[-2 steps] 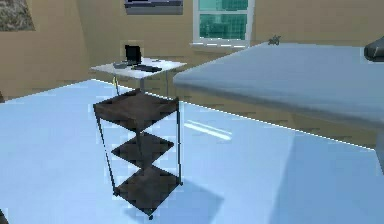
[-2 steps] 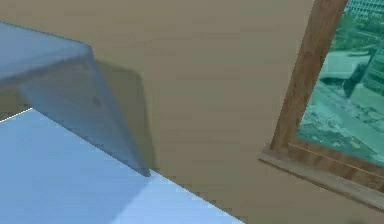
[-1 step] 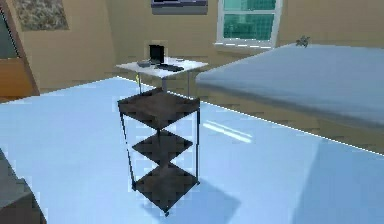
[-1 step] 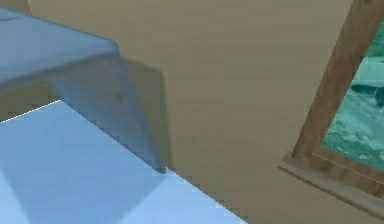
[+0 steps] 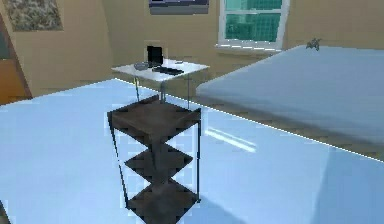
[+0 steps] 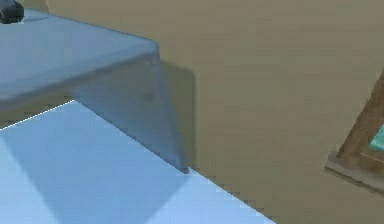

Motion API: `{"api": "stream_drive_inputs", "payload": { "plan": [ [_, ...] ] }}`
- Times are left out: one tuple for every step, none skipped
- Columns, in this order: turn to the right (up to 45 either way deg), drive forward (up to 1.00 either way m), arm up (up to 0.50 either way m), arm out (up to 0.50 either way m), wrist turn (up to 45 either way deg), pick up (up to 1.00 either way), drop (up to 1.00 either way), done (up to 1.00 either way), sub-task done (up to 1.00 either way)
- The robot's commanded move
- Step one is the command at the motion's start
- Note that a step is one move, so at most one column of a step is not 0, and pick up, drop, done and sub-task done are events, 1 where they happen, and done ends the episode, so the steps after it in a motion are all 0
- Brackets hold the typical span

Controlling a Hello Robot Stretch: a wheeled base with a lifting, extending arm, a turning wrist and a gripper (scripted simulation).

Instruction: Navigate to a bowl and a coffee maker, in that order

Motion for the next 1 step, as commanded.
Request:
{"api": "stream_drive_inputs", "payload": {
  "plan": [
    [-27.0,0.0,0.0,0.0,0.0,0.0,0.0,0.0,0.0]
  ]
}}
